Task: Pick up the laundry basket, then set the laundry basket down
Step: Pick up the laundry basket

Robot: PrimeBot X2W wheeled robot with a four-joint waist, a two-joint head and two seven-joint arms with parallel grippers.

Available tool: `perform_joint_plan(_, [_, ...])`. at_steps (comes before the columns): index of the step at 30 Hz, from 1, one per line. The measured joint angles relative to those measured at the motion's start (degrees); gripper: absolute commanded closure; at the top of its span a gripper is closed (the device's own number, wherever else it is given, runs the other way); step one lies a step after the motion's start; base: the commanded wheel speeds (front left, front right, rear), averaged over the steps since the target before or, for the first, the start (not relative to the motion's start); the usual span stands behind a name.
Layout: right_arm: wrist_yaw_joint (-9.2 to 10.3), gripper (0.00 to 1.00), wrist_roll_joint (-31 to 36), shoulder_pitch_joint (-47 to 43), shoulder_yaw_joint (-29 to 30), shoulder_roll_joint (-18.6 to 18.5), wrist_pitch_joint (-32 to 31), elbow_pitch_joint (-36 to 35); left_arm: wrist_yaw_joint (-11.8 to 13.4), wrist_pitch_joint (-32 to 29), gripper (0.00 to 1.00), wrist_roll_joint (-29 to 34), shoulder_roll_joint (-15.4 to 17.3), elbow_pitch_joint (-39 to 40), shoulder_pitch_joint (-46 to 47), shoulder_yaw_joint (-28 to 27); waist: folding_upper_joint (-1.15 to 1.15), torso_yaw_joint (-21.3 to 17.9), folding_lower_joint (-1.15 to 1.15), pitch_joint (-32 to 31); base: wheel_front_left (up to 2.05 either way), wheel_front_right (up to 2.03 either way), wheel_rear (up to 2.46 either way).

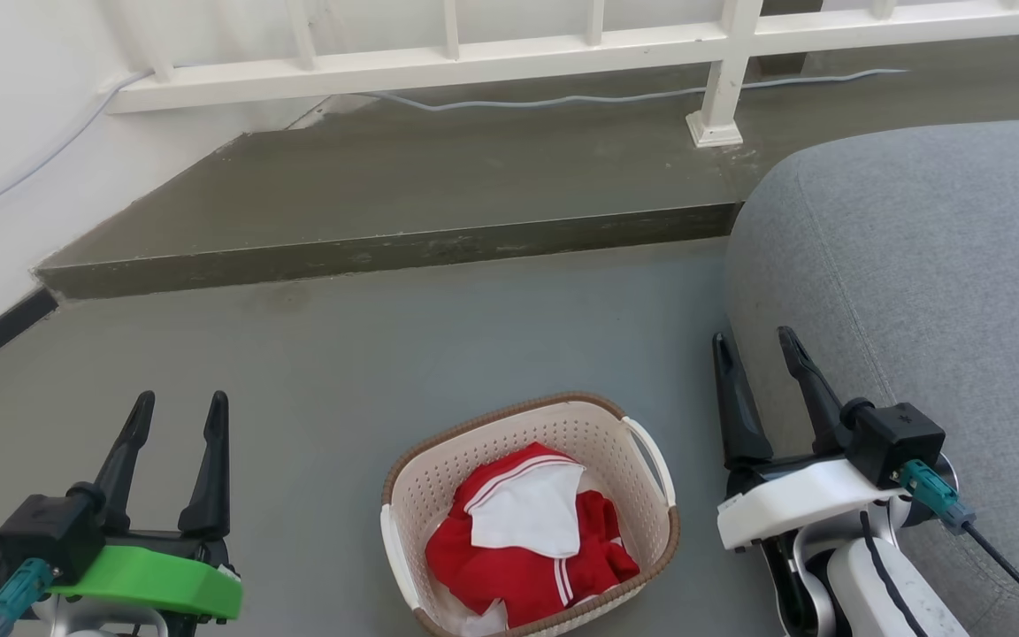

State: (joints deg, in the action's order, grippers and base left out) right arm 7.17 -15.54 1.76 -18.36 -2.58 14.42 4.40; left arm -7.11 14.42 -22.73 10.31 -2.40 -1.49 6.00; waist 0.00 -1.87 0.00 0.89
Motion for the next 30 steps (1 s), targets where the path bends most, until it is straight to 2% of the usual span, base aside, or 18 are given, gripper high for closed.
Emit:
perform_joint_plan(11, [0.0,0.0,0.0,-1.09,0.3,0.0,0.01,-0.09,-0.01,0.0,0.0,-1.53,0.77,1.33,-0.93,0.13,0.0,-0.51,0.0,2.86,0.0,0.0,0.0])
perform_joint_plan(22, [0.0,0.0,0.56,-1.09,-0.29,0.0,0.01,-2.18,-0.01,0.0,0.0,-6.27,3.71,2.05,-0.94,0.35,0.0,-1.45,0.0,7.89,0.0,0.0,0.0])
perform_joint_plan(30, [0.0,0.0,0.85,-1.04,-0.45,0.0,0.01,-4.1,-0.01,0.0,0.0,-10.0,7.71,0.93,-0.83,2.0,0.0,-2.49,0.0,13.18,0.0,0.0,0.0])
